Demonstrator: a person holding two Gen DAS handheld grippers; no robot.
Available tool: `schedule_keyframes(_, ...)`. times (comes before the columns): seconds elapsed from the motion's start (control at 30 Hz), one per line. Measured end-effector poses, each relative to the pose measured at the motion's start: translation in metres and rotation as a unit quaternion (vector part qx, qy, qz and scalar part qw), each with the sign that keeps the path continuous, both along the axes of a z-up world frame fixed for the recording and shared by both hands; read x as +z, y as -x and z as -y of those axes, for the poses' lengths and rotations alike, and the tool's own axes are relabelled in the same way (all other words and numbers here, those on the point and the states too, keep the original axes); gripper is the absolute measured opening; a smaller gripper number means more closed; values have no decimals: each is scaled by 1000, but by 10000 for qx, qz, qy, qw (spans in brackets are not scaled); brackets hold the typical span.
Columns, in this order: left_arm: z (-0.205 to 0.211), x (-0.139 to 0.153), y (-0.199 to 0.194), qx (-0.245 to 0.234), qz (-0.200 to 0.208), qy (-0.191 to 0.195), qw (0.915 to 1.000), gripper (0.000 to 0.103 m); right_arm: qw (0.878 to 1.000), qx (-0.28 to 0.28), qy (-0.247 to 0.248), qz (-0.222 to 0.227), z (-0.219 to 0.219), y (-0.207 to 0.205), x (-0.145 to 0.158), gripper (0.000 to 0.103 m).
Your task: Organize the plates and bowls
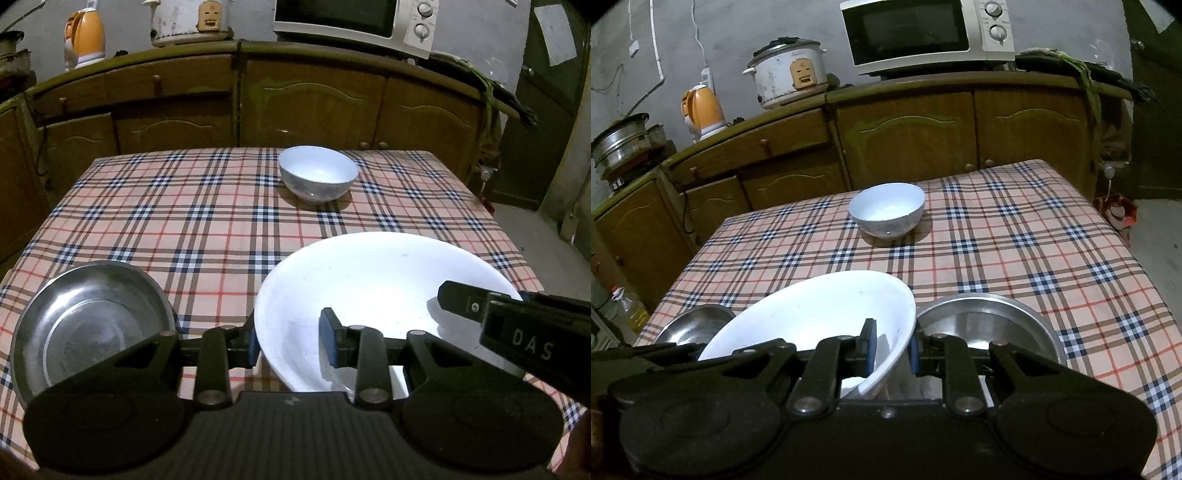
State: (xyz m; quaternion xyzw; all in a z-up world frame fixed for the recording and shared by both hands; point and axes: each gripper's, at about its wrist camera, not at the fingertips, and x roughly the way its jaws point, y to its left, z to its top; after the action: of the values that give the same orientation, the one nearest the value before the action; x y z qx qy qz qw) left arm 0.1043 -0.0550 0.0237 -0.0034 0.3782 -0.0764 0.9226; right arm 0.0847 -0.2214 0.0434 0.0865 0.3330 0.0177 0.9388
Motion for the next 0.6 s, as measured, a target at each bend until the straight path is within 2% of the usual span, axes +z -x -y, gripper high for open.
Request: schedule_keyframes(0.6, 12, -4, 0, -162, -41, -6, 9999, 34, 9998, -148, -72, -74, 15, 5, -8, 23)
